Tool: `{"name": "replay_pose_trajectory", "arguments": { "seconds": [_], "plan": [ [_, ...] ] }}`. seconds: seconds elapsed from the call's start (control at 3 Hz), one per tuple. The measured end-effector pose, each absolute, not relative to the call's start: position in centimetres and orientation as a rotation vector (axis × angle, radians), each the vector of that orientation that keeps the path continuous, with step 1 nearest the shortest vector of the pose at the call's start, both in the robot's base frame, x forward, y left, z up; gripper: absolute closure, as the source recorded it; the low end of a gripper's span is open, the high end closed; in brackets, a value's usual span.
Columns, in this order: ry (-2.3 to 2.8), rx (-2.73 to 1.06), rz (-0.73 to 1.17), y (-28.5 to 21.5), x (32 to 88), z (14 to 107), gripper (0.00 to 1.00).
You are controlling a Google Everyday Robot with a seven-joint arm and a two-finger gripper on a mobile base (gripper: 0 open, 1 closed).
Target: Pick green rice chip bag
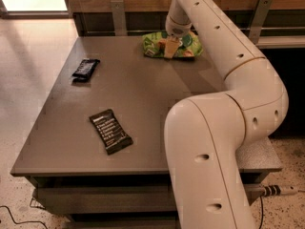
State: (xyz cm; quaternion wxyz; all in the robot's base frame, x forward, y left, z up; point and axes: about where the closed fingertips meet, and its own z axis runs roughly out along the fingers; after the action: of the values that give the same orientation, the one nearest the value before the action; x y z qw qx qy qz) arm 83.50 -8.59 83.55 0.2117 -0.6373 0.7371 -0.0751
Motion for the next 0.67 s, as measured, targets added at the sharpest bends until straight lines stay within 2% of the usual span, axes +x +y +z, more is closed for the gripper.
{"name": "replay_pose_trajectory", "arguments": {
  "seconds": [0.67],
  "plan": [
    [2.049,-1.774,-0.205,-8.45,83.60,83.28,0.96]
  ]
}}
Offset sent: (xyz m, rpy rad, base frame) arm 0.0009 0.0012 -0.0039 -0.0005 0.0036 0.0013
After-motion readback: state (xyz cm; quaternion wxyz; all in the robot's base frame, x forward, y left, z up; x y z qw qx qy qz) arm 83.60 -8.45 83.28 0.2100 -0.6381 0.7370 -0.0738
